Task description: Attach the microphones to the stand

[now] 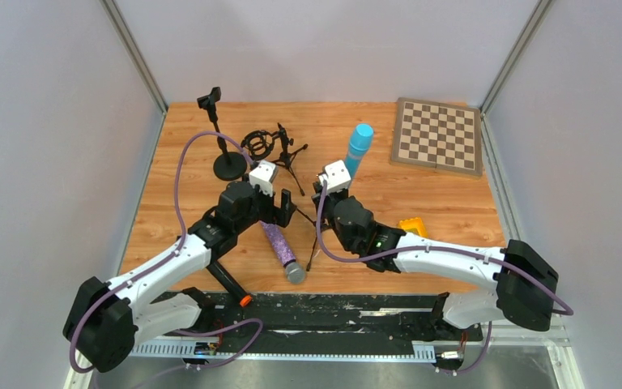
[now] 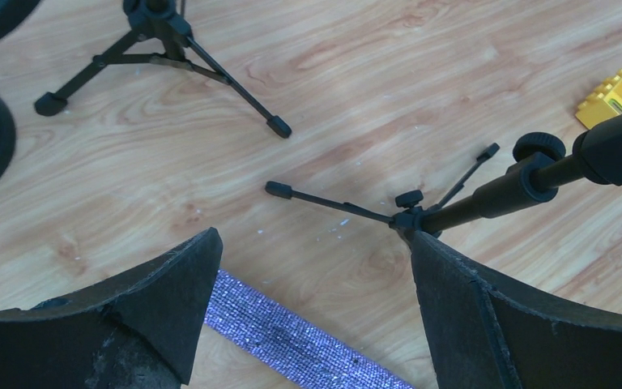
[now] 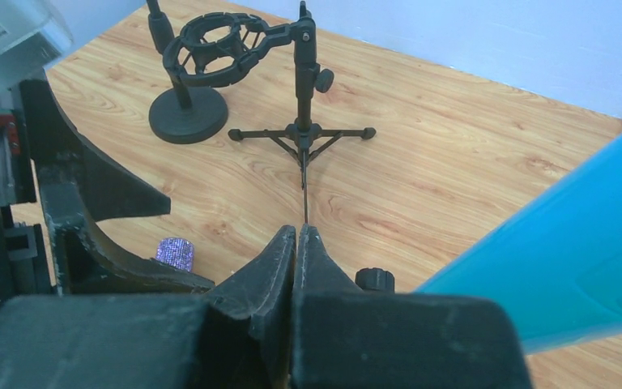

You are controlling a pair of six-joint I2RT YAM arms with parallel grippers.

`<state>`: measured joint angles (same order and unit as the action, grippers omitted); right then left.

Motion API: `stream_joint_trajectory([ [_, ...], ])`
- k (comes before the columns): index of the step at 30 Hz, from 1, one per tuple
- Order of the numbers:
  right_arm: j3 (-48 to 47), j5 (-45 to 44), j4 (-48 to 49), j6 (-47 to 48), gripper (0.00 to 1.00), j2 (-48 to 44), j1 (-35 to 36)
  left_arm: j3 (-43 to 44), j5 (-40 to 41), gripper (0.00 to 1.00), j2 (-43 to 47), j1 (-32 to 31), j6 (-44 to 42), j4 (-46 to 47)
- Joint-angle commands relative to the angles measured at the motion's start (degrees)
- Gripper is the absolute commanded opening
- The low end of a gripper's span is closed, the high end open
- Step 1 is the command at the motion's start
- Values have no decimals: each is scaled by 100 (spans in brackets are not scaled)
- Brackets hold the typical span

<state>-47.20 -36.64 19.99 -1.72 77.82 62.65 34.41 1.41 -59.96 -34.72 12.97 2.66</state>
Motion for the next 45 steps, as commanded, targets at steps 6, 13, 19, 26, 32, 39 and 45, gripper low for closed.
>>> stream_joint_trajectory([
  [6, 473, -425, -1603, 65, 0, 959, 385, -76, -235, 95, -119, 26, 291, 572],
  [13, 538, -577, -1732, -64, 0, 1273, 591, -82, -273, 94, -165, 26, 369, 694],
  [19, 610, -122, -1833, -258, 0, 1221, 605, -47, -275, 94, -200, 27, 350, 731],
  [26, 688, 612, -2273, -912, 0, 1388, 615, 74, -181, 96, -210, 22, 257, 671],
  [32, 824, 874, -2280, -1315, 0, 1466, 665, 105, -160, 96, -227, 27, 240, 698],
  [39, 747, 605, -2293, -1311, 0, 1200, 653, 131, -339, 96, -259, 26, 183, 746],
  [45, 677, 223, -2463, -1567, 0, 970, 571, 148, -365, 97, -204, 24, 100, 705],
])
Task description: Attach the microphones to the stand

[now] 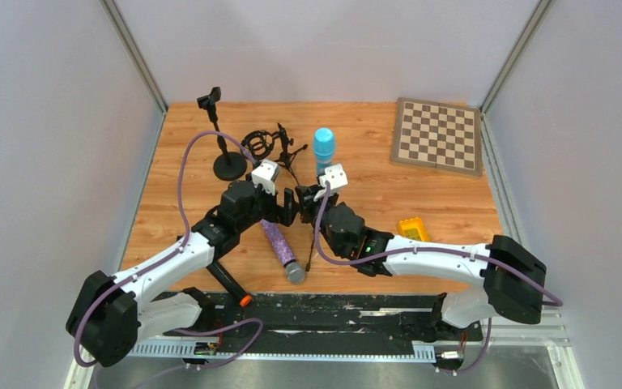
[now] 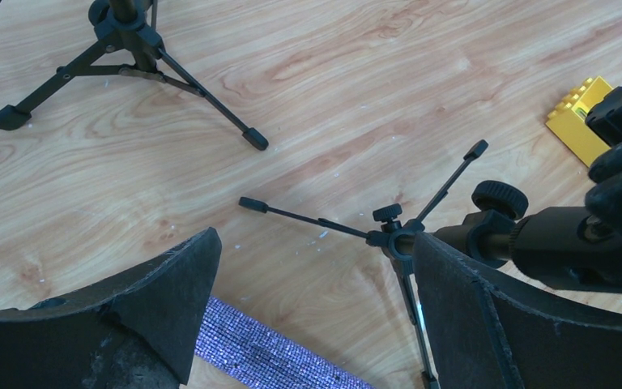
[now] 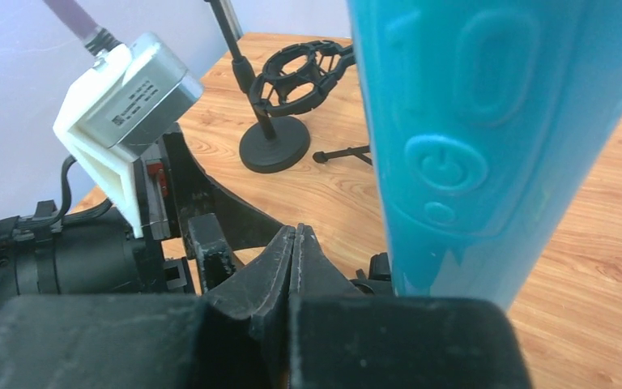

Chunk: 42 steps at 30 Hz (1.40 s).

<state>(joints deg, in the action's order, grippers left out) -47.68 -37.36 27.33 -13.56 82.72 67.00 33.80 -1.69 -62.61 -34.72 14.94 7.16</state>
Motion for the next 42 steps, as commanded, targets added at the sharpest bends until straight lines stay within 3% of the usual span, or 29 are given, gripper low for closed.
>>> stream_joint_trajectory([
  [1, 732, 318, -3211, -429, 0, 409, 70, 209, -39, 97, 71, 26, -121, 248],
  [6, 750, 473, -3196, -379, 13, -36, -133, 167, 99, 99, 227, 22, -278, 172],
  [11, 544, 722, -3190, -67, 33, -252, -132, -16, -93, 100, 397, 26, -501, 438],
  [16, 356, 1057, -3147, 118, 54, -605, -129, -386, -879, 100, 493, 27, -1036, 835],
  [18, 239, 1251, -3146, 155, 67, -809, -127, -524, -1207, 100, 516, 27, -1249, 987],
  [22, -169, 2026, -3138, 211, 80, -1191, -135, -795, -1834, 96, 545, 22, -1644, 1371],
  [32, -513, 3061, -3133, 284, 88, -2041, -135, -894, -2778, 91, -358, 15, -1584, 2550],
  [42, -461, 2885, -3063, 244, 89, -2310, -143, -854, -3073, 92, -814, -450, -1742, 3162],
])
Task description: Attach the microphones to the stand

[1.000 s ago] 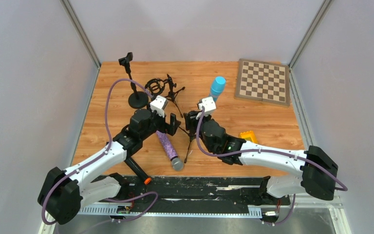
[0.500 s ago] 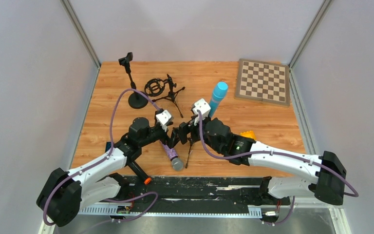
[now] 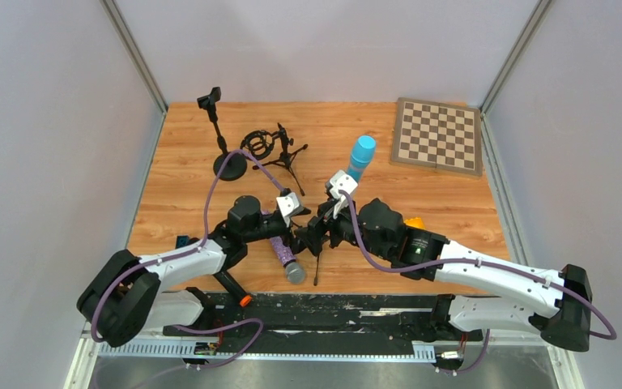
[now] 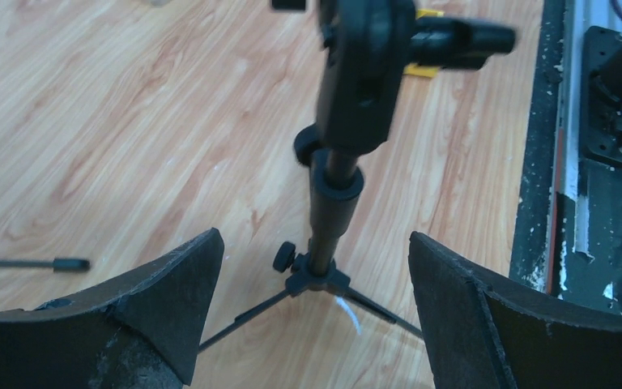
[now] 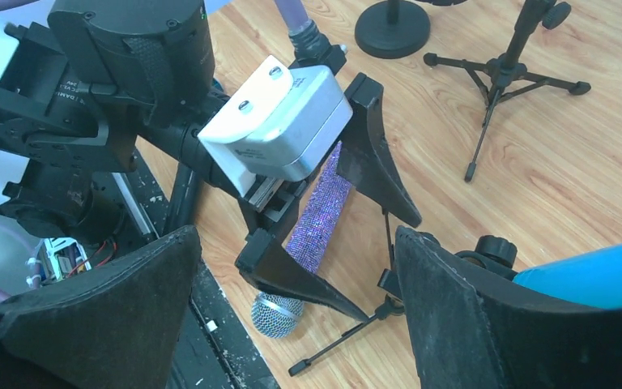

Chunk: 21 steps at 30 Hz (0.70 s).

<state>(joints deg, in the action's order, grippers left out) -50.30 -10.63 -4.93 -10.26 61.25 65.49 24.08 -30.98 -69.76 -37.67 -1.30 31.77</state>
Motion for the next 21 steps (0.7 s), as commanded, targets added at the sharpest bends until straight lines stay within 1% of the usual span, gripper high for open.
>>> stream_joint_trajectory([
  [1, -195, 250, 175, -89, 89, -203, 9, 171, -136, 91, -152, -195, -95, 774],
  [4, -149, 298, 203, -83, 88, -347, 9, 311, -96, 87, -479, -248, 86, 1027],
  [7, -85, 300, 203, -103, 89, -526, 10, 473, -100, 76, -764, -267, 94, 1177],
  [10, 34, 277, 207, -169, 89, -764, 8, 678, -137, 67, -1075, -275, 278, 1229],
  [12, 109, 225, 205, -178, 88, -946, 9, 751, -158, 58, -1198, -276, 310, 1356],
  [13, 179, 188, 211, -180, 88, -1043, 7, 780, -169, 49, -1233, -276, 317, 1413],
  [14, 232, 146, 207, -186, 88, -1133, 7, 855, -195, 44, -1308, -276, 309, 1431],
  [15, 280, 116, 206, -187, 88, -1255, 12, 894, -209, 35, -1350, -276, 307, 1434],
  [16, 329, 80, 204, -188, 88, -1343, 6, 973, -236, 28, -1429, -276, 300, 1439],
  [17, 362, 46, 191, -189, 88, -1423, 0, 1010, -262, 27, -1533, -276, 302, 1442],
  [21, 463, -77, 89, -229, 88, -1668, 5, 1423, -379, 14, -1924, -288, 370, 1552],
])
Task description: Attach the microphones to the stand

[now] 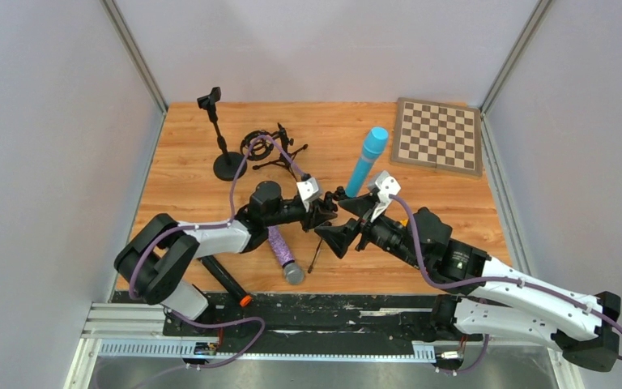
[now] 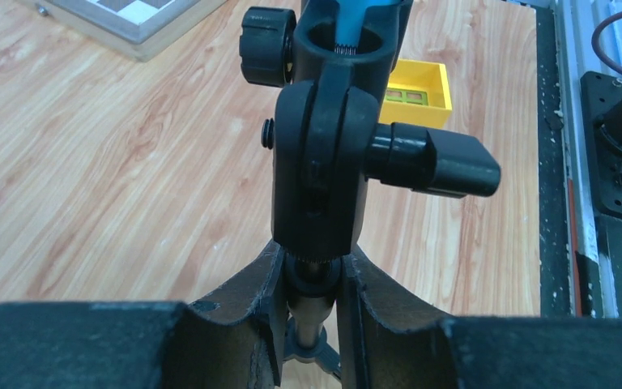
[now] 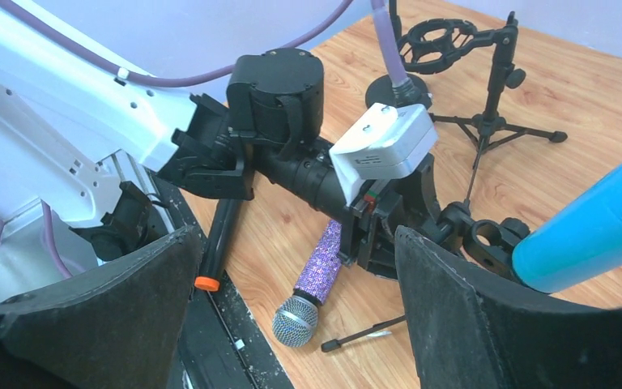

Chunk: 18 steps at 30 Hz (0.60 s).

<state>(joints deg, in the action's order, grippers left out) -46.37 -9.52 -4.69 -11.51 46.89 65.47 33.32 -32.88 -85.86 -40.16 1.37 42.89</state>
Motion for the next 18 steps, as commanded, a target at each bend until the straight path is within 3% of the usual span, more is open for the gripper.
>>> stream_joint_trajectory([
  [1, 81, -219, 20, -105, 88, -269, 8, 574, -199, 9, -394, -47, 120, 474],
  [5, 80, -340, -105, -89, 87, -352, 4, 995, -203, 0, -835, -93, 242, 689],
  [18, 84, -543, -234, -17, 88, -592, 1, 2546, 403, 0, -2060, -342, 690, 1208],
])
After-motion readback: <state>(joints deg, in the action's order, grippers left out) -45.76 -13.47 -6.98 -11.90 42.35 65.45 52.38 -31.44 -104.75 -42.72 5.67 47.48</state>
